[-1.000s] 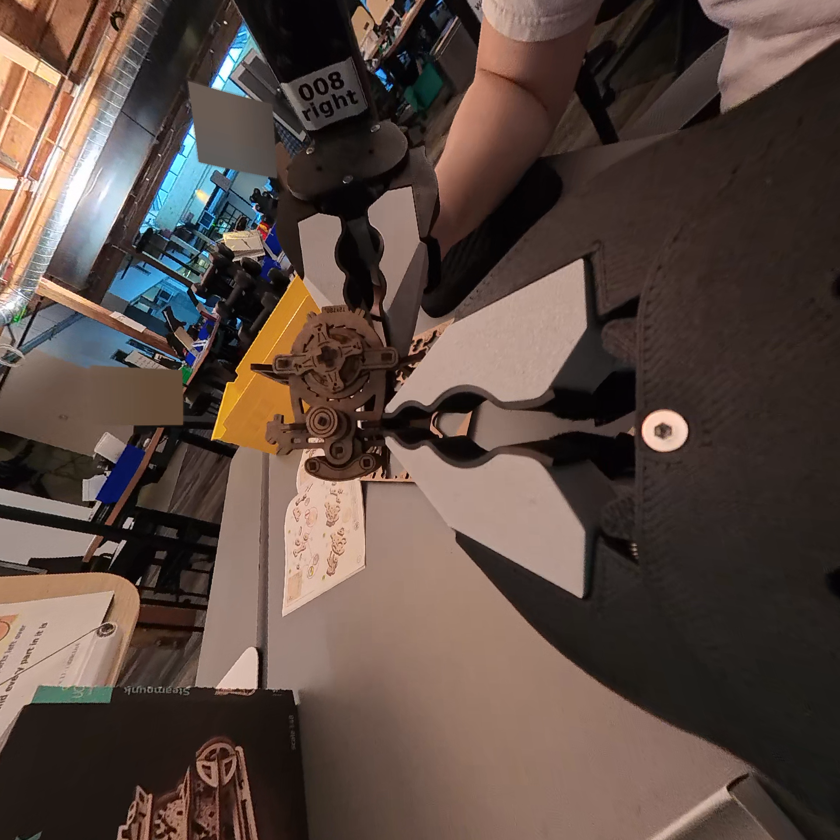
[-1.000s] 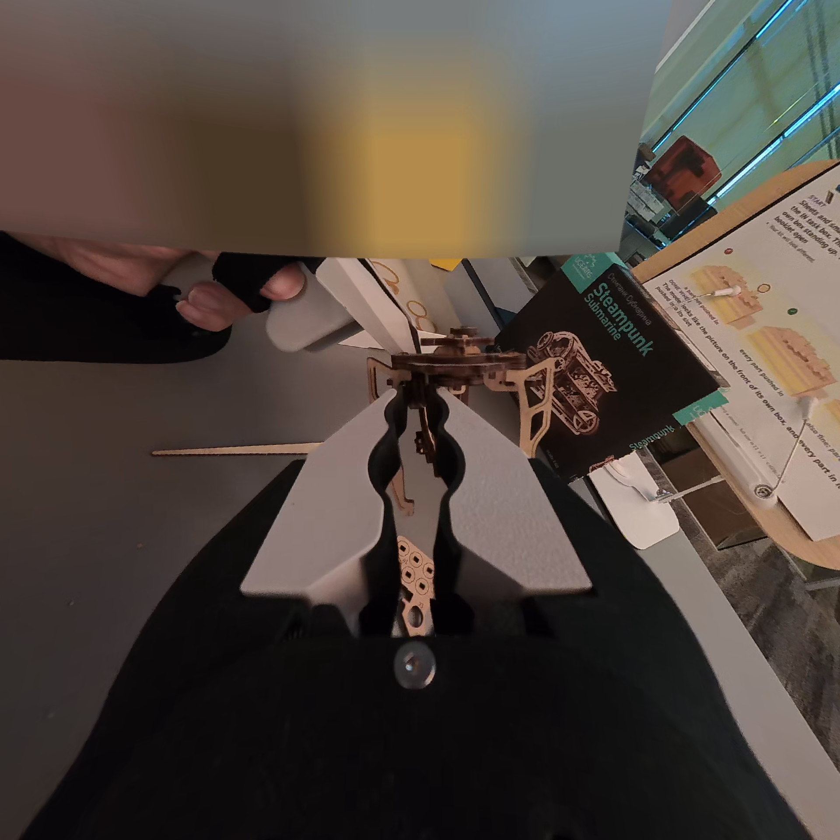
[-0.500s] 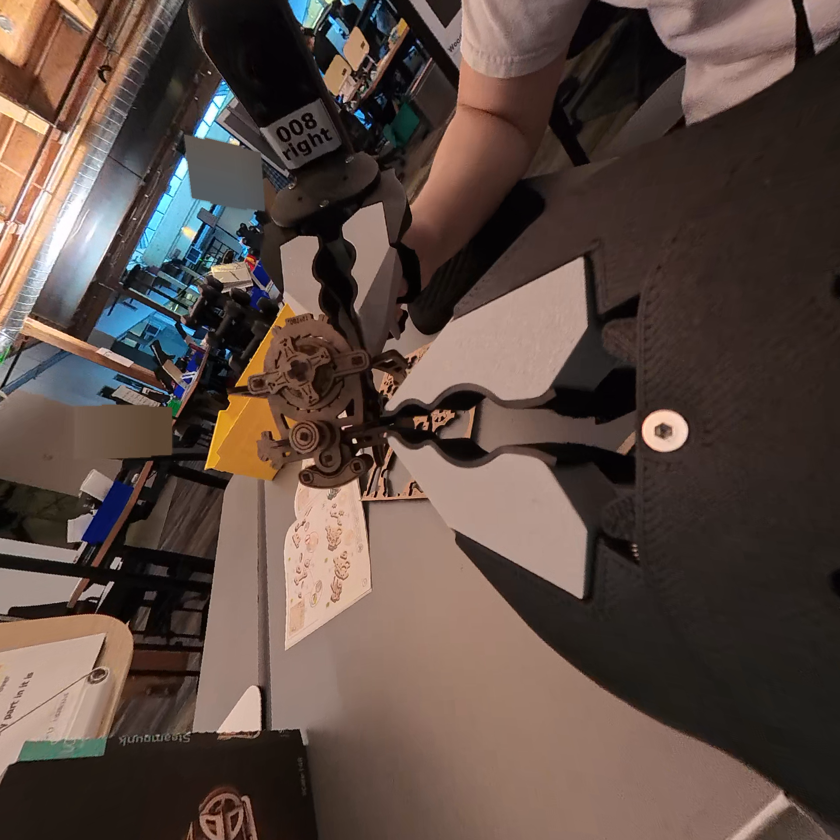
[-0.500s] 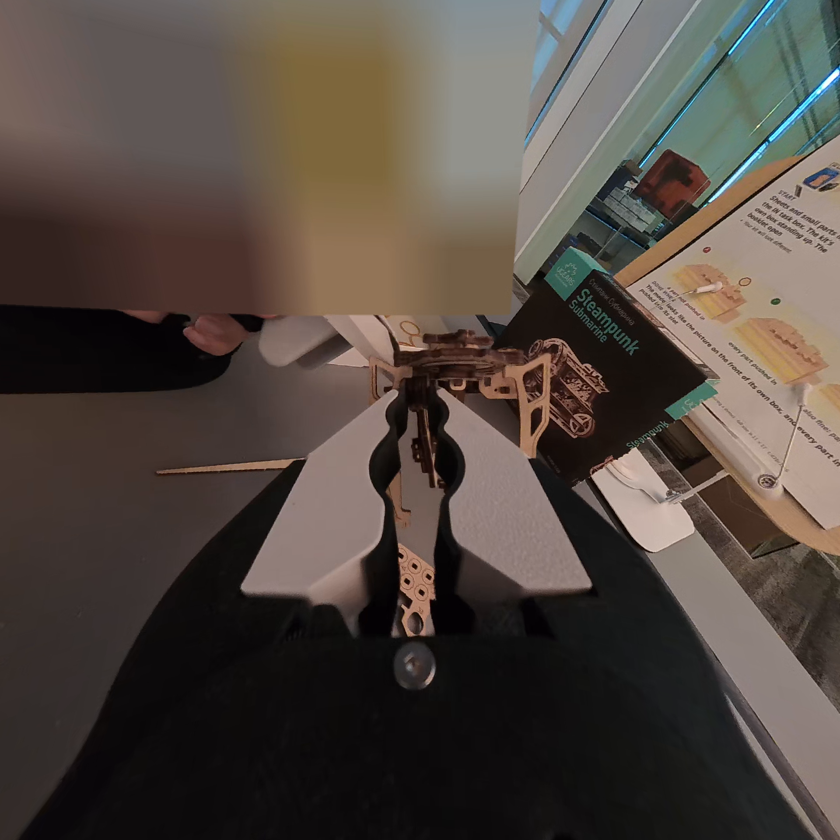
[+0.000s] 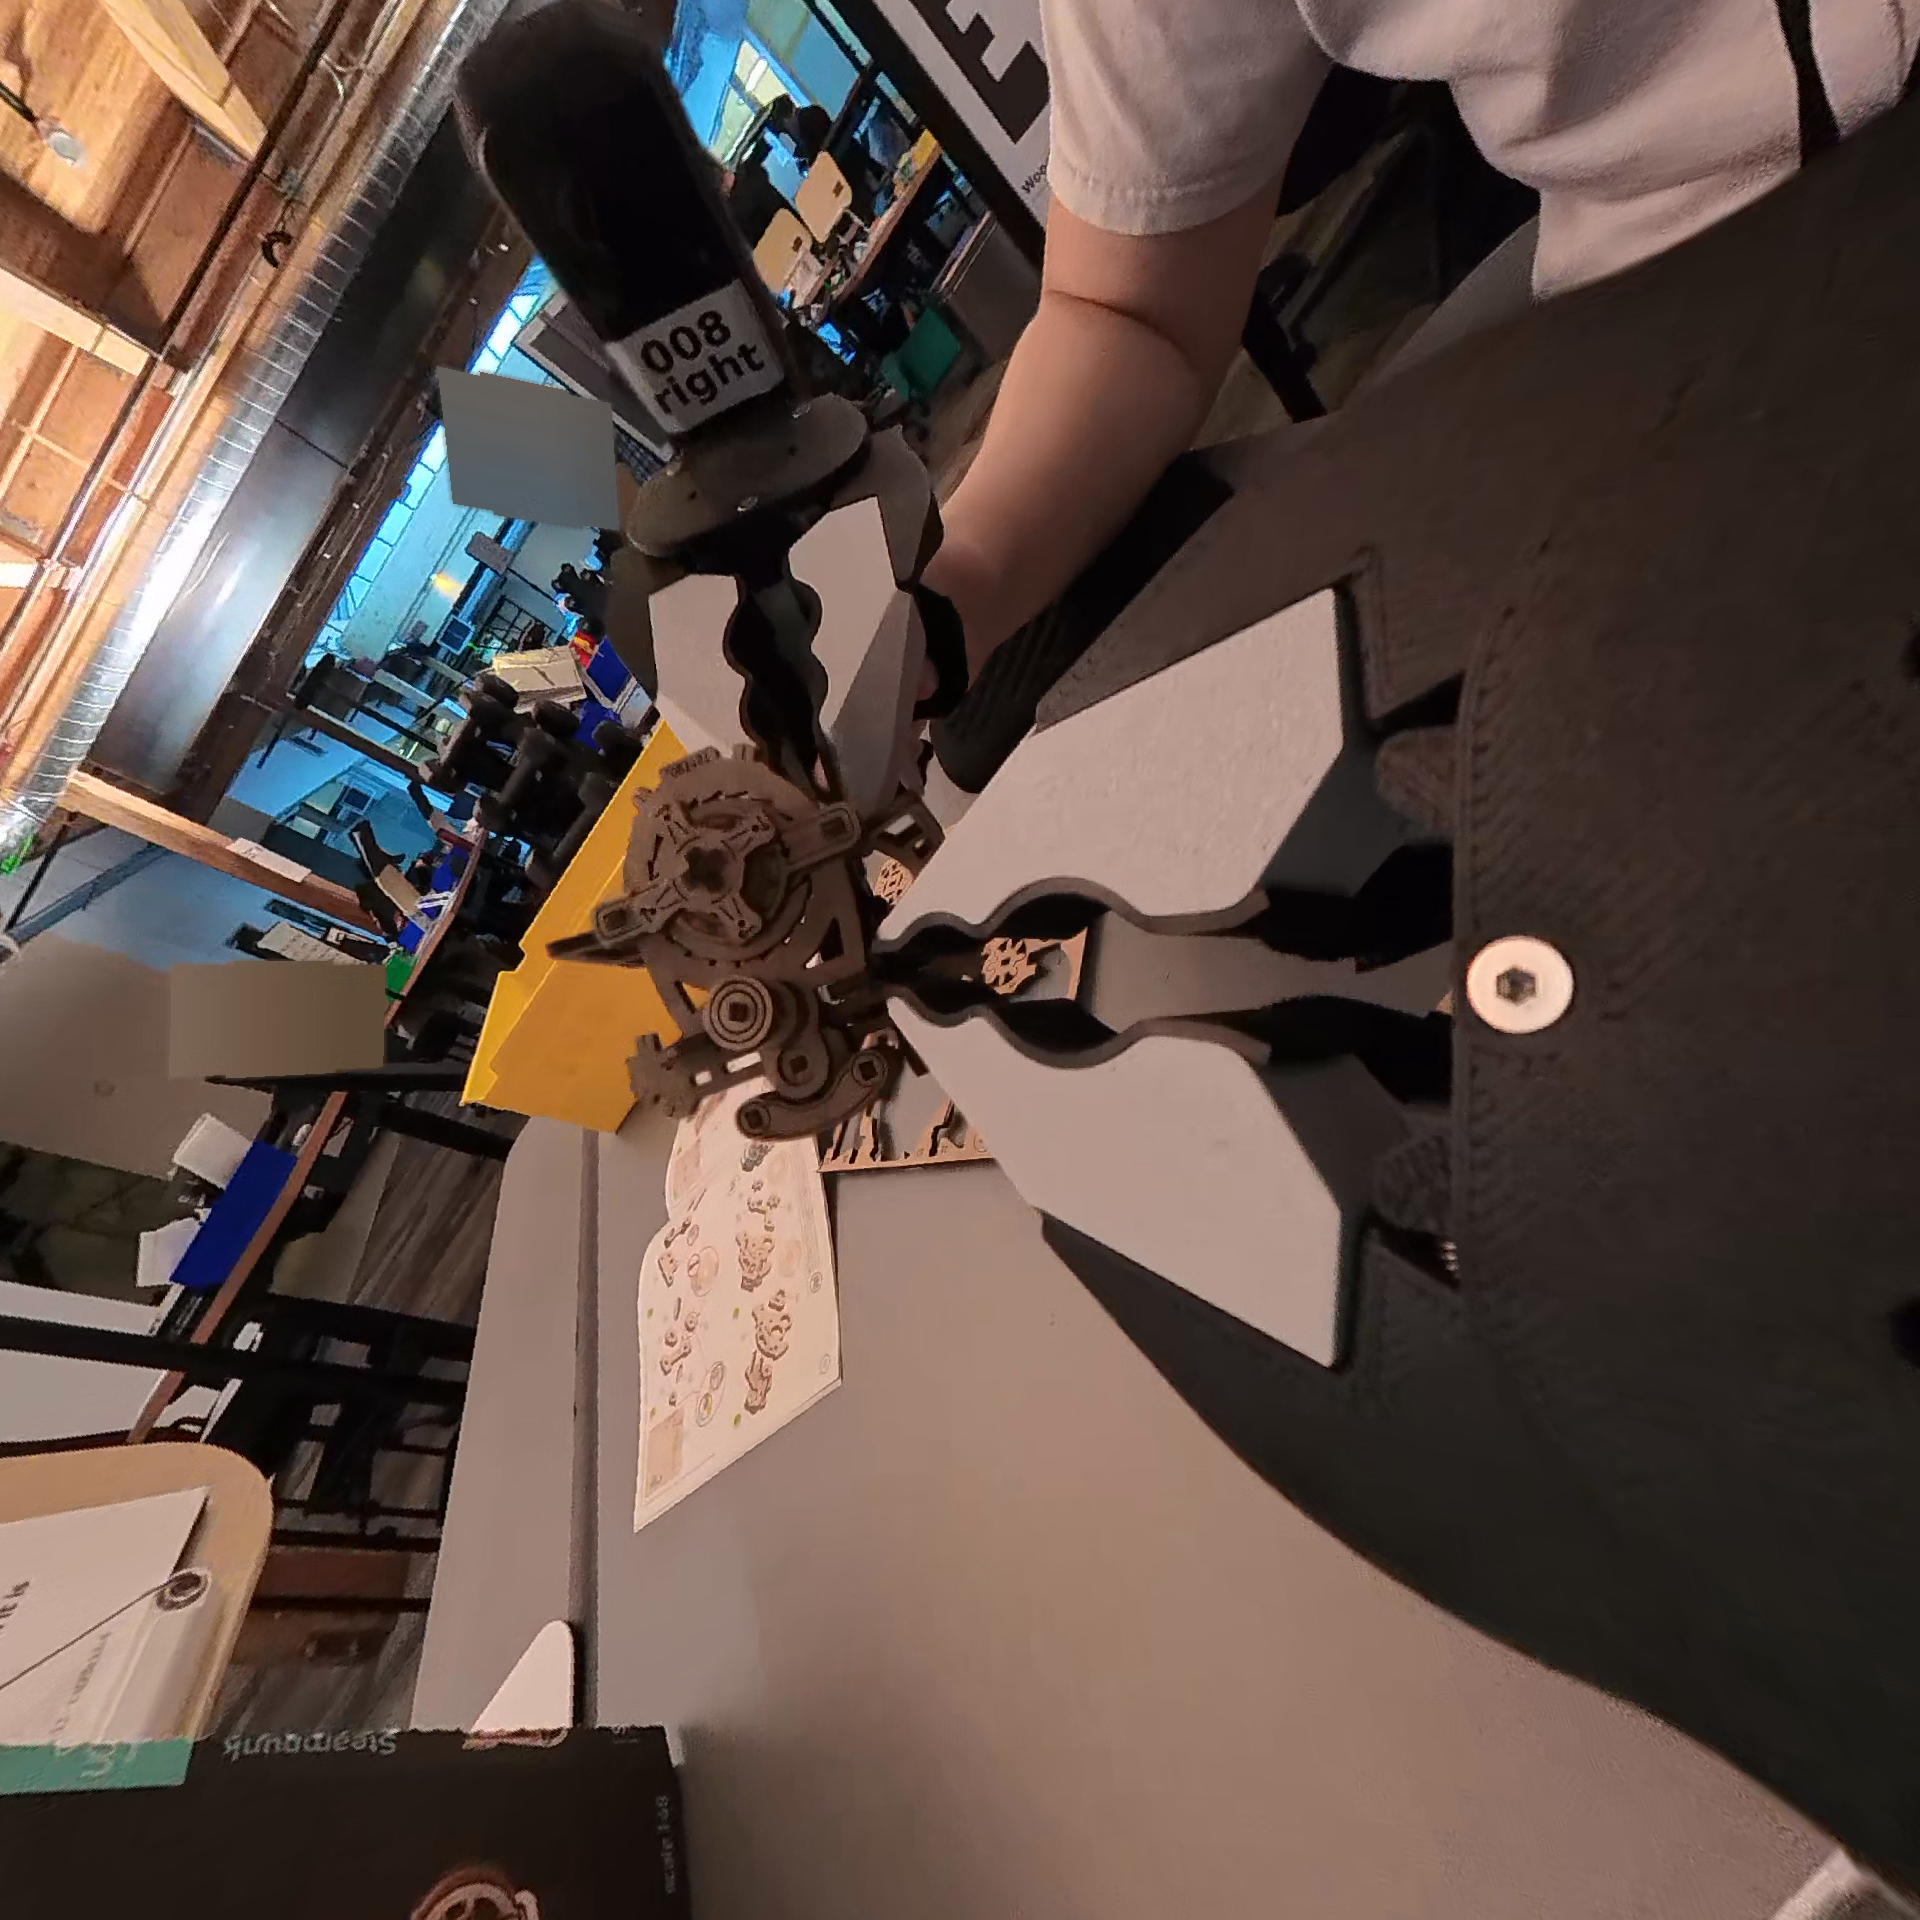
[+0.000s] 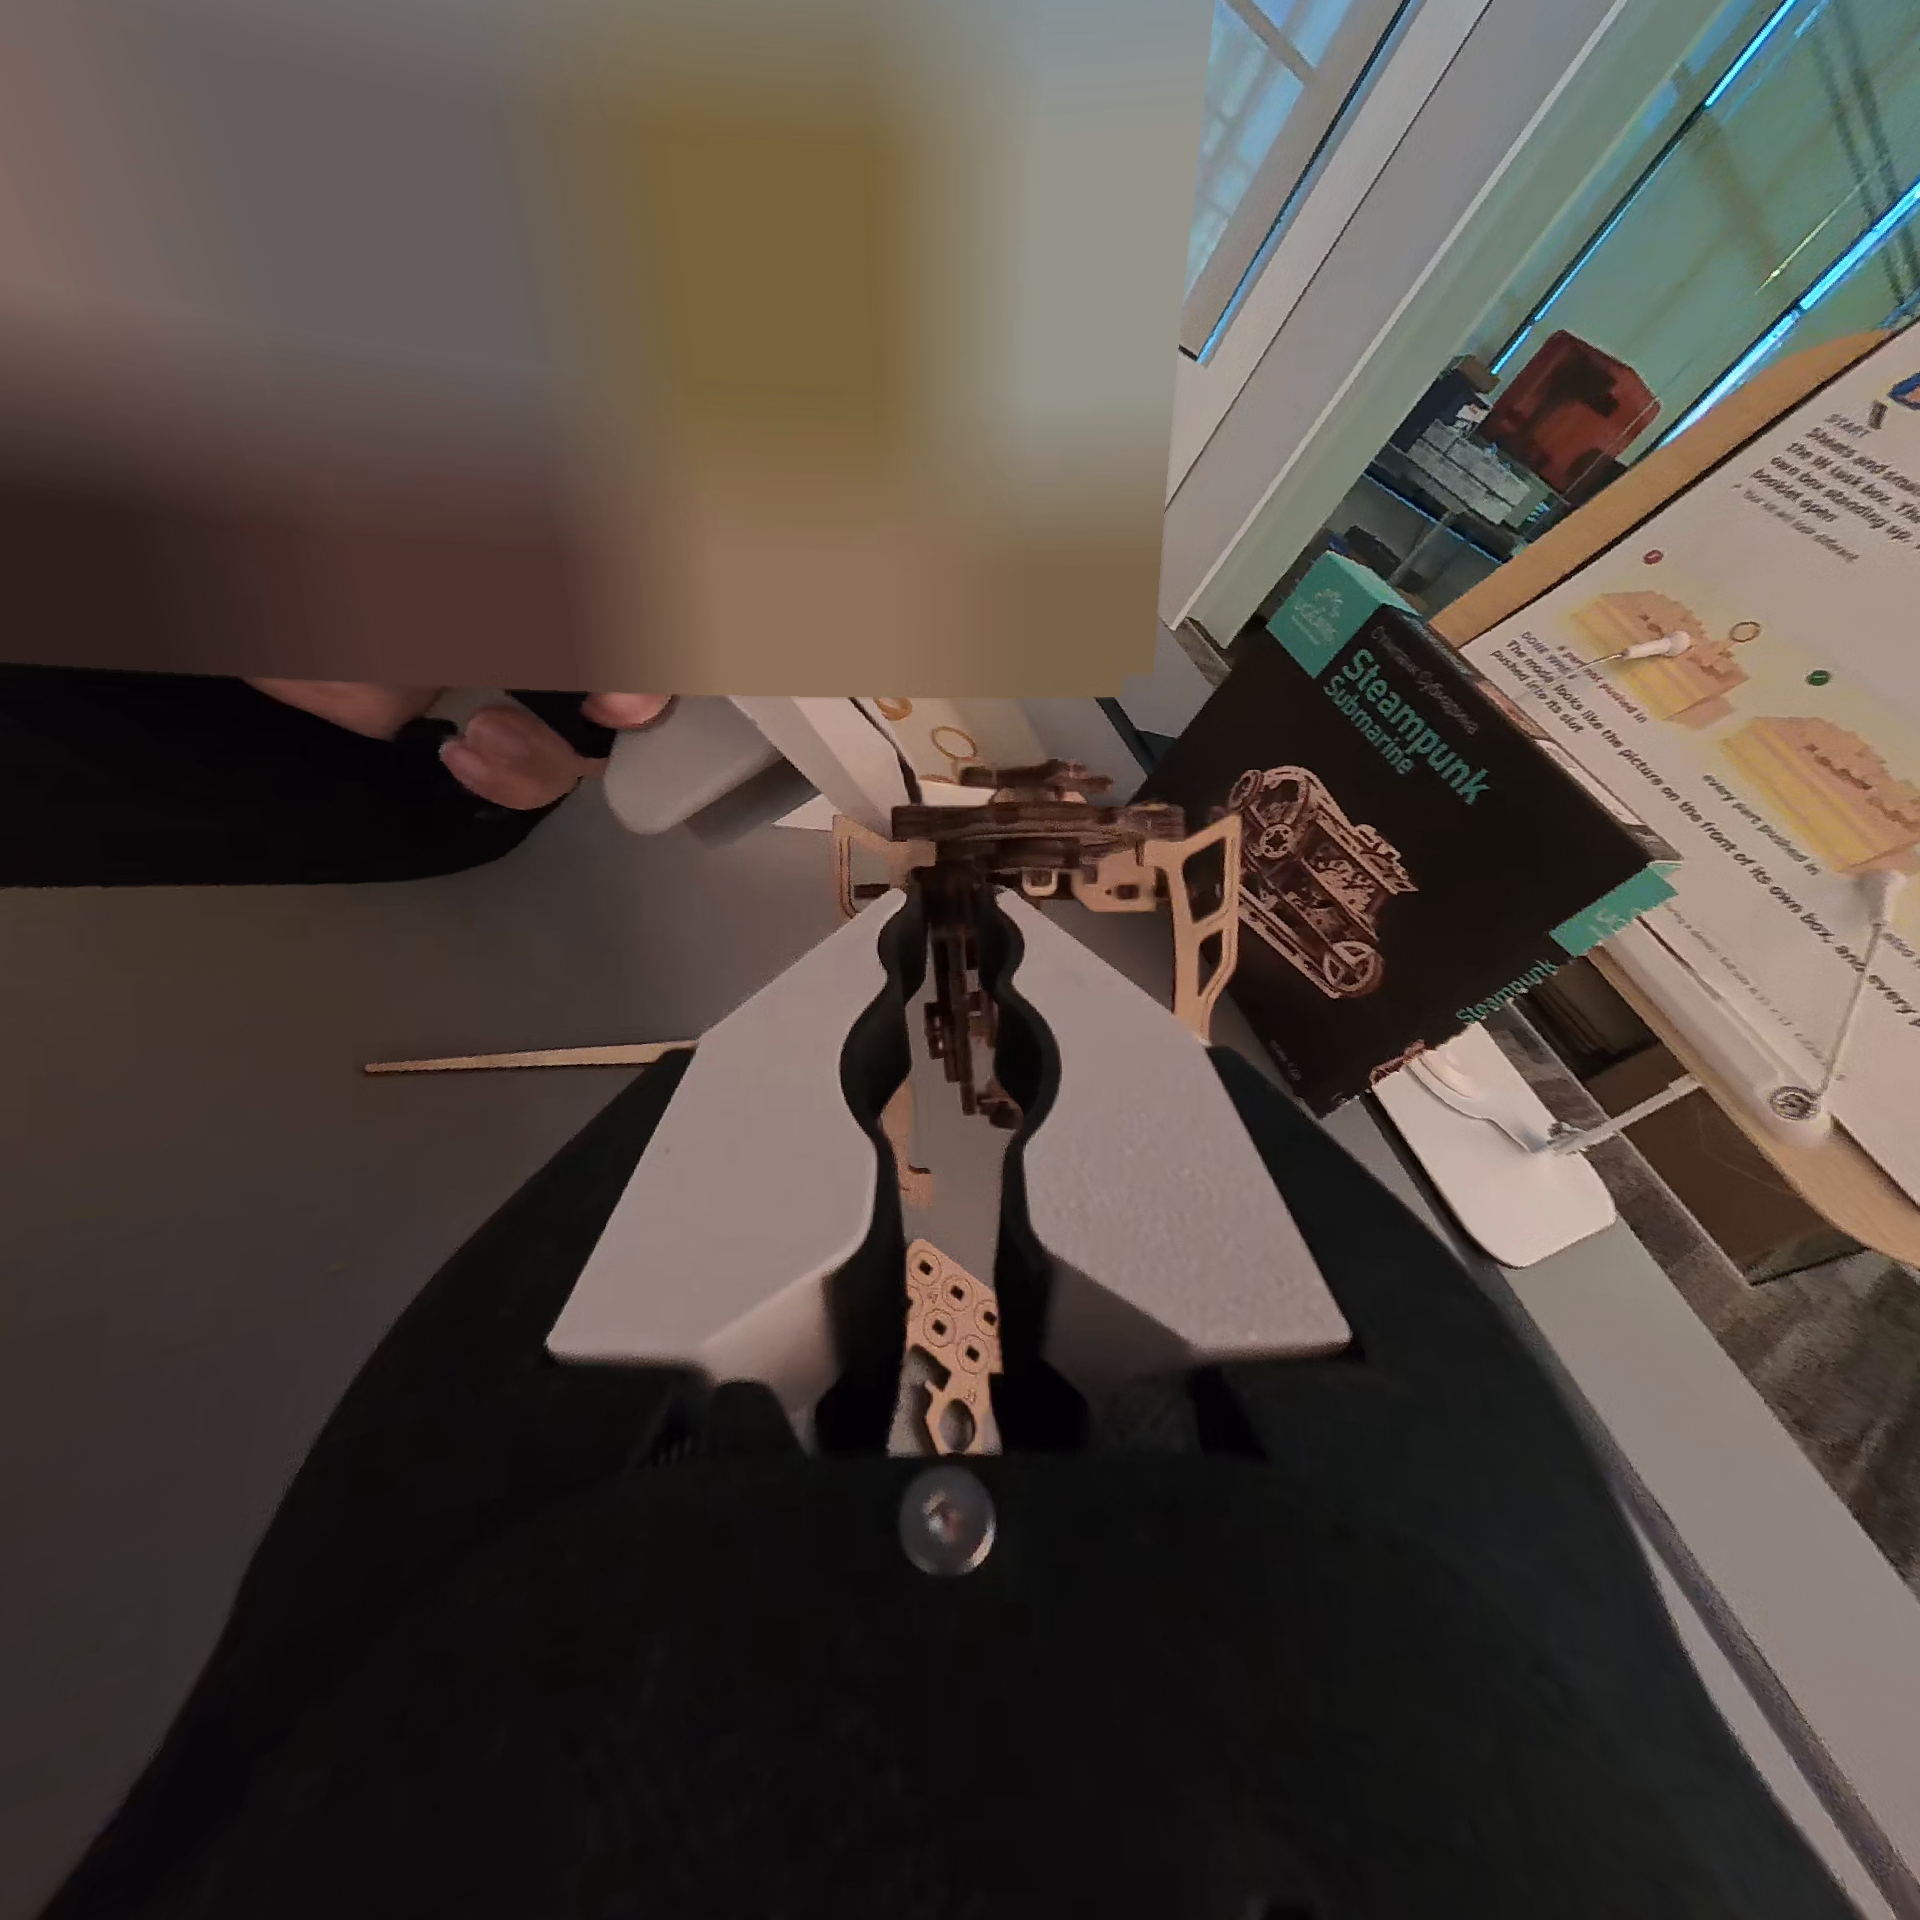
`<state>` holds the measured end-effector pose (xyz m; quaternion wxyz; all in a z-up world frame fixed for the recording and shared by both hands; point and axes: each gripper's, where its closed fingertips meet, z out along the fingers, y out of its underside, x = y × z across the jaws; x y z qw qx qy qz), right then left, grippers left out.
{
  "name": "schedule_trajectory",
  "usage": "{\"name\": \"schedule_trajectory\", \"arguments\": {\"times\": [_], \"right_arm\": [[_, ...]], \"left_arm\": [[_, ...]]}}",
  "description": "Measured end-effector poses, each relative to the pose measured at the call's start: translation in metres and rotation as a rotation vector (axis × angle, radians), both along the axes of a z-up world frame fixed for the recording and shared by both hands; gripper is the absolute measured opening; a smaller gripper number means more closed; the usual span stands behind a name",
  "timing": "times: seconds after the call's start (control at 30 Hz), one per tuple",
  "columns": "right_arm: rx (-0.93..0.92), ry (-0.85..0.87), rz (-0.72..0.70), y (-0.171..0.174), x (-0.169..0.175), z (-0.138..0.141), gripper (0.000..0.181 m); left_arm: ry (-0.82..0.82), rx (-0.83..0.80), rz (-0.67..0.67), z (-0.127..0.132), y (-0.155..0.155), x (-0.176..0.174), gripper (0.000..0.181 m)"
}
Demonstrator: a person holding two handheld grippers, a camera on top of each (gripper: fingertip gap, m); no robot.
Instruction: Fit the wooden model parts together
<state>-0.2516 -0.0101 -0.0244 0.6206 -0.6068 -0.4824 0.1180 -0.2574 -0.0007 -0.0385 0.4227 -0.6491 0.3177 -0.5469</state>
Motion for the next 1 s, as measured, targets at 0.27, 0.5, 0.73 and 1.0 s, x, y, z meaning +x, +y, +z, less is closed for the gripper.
{"name": "schedule_trajectory", "arguments": {"times": [0.27, 0.5, 0.73, 1.0], "right_arm": [[-0.015, -0.069, -0.028, 0.003, 0.0, -0.007, 0.011], [-0.063, -0.055, 0.006, 0.001, 0.002, -0.009, 0.008], [-0.1, -0.063, 0.012, 0.0, 0.003, -0.017, 0.008], [-0.12, -0.084, 0.006, 0.002, 0.004, -0.026, 0.008]], "left_arm": [[0.043, 0.016, 0.034, -0.004, 0.003, -0.001, 0.0], [0.049, 0.008, 0.018, -0.006, 0.0, 0.001, 0.0], [0.054, 0.002, 0.031, -0.011, -0.002, 0.002, 0.0], [0.081, 0.0, 0.052, -0.019, 0.001, 0.003, 0.0]]}}
